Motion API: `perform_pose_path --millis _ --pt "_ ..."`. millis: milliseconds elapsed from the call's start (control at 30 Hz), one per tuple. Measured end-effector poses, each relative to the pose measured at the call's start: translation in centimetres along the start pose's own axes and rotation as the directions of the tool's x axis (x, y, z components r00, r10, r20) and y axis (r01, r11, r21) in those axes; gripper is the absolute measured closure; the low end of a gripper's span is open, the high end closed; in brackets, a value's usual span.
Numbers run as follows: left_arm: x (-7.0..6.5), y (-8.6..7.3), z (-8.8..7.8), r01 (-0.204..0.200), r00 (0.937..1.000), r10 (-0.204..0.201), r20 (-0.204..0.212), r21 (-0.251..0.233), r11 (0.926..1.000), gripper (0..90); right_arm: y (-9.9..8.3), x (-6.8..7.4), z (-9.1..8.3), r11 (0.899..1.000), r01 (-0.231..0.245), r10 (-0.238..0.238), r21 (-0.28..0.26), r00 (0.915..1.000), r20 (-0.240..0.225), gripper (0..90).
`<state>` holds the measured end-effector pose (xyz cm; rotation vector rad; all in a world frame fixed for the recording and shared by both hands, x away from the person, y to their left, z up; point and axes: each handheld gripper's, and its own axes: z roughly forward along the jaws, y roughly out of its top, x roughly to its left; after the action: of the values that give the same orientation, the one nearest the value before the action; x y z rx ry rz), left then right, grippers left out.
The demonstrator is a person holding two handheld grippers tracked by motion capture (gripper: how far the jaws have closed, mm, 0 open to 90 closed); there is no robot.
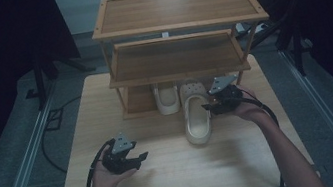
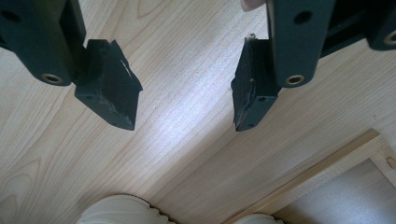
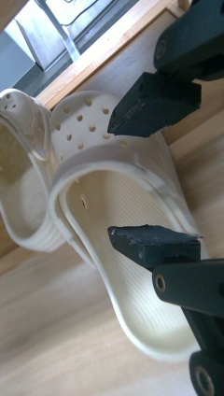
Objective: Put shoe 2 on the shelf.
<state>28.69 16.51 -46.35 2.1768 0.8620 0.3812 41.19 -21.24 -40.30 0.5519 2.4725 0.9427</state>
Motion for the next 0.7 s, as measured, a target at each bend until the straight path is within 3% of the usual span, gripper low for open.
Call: perform_pose_path --millis 200,367,467,567,667,700 --pt "-0.1 0.1 0.0 -0.008 1.0 0.008 -0.002 0.004 1.0 41.4 -0.9 2.0 -2.3 0.999 0.018 -0.021 -0.043 0.998 -0.059 56.8" --pt "-0.3 0.1 0.0 -0.008 1.0 0.008 0.002 0.003 1.0 41.4 -2.0 4.9 -2.5 0.998 0.043 -0.051 -0.046 0.9839 -0.172 82.1" --pt "-0.5 0.2 0.1 -0.014 0.9999 0.014 0.003 0.007 0.9999 41.4 -2.8 7.0 -1.7 0.998 0.056 -0.064 -0.04 0.9684 -0.241 89.7" --pt "-0.6 0.2 0.2 -0.018 0.9998 0.018 0.005 0.01 0.9998 41.4 -3.5 8.6 -0.3 0.997 0.073 -0.073 -0.012 0.9555 -0.286 90.0" --pt "-0.5 0.2 0.2 -0.016 0.9999 0.016 0.004 0.009 0.9998 41.4 -3.9 9.3 1.2 0.996 0.086 -0.075 0.027 0.9538 -0.291 90.0" --pt "-0.5 0.2 0.1 -0.015 0.9999 0.015 0.004 0.009 0.9998 41.4 -4.0 9.3 1.7 0.994 0.096 -0.081 0.043 0.9583 -0.274 90.0"
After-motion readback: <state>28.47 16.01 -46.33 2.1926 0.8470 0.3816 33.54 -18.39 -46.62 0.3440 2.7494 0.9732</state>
